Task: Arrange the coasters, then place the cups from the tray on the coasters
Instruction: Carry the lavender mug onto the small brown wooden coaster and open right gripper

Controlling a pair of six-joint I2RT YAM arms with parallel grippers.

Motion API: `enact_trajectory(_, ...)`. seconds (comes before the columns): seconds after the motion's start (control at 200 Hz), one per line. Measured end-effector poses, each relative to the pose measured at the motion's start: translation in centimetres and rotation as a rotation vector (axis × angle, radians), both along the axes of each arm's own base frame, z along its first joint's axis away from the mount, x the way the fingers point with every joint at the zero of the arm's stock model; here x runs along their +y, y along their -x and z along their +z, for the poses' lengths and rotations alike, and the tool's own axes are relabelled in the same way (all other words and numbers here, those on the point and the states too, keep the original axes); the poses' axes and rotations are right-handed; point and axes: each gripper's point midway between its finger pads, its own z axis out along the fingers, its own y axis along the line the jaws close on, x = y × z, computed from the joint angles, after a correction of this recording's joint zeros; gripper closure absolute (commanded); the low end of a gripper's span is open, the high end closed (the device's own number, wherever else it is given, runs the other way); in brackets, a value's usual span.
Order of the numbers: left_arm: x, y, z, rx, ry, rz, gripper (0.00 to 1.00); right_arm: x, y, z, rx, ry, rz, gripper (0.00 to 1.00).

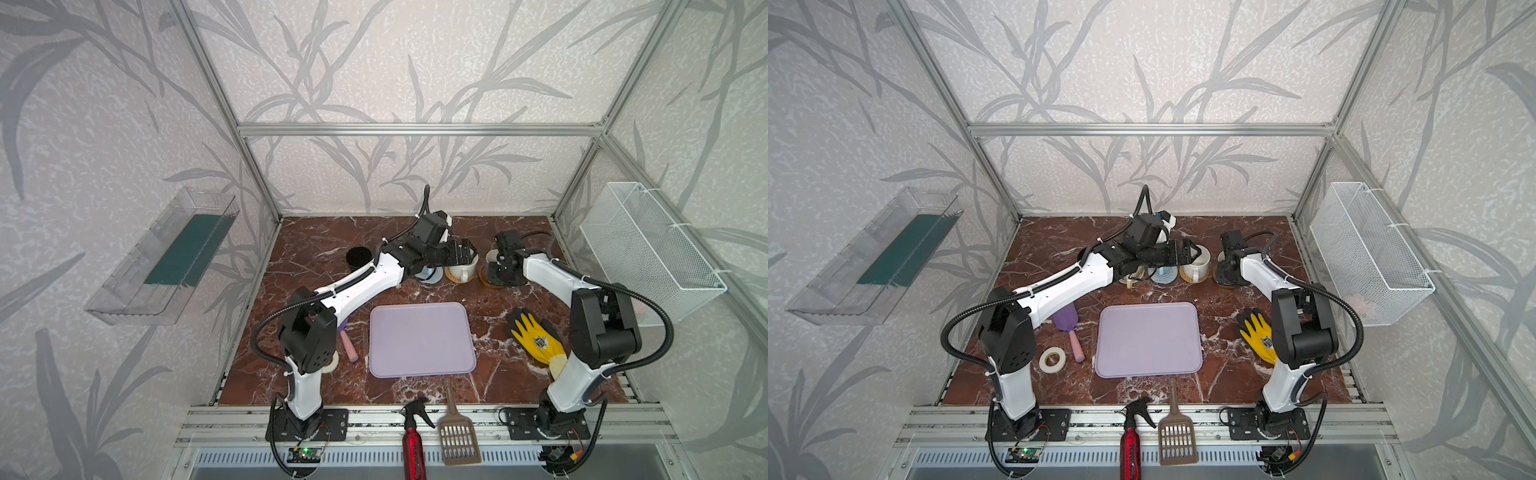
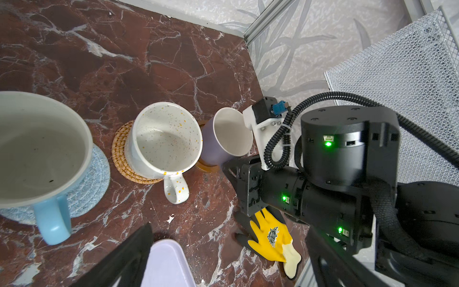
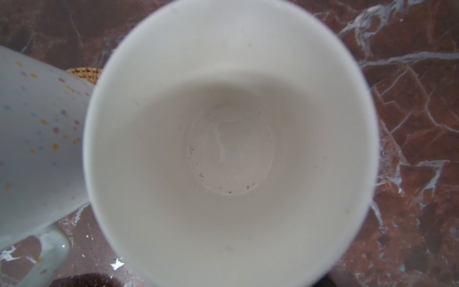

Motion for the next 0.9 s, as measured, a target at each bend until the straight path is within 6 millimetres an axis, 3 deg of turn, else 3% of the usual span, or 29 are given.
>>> enact_trajectory(0.27, 0.0, 0.0, 0.0, -0.001, 0.002, 0.0, 0.01, 0.1, -0.4, -0.5, -0.026, -0.009, -0.005, 1.0)
enact_trajectory(0.54, 0.1, 0.1, -0.8, 0.006, -0.005, 0.001, 0.01, 0.1, -0.2, -1.0, -0.031, -0.014, -0.015, 0.81)
enact_trajectory(0.9, 0.3, 0.2, -1.6, 0.013, -0.016, 0.007, 0.01, 0.0, 0.1, -1.3, -0.02, -0.013, -0.014, 0.77)
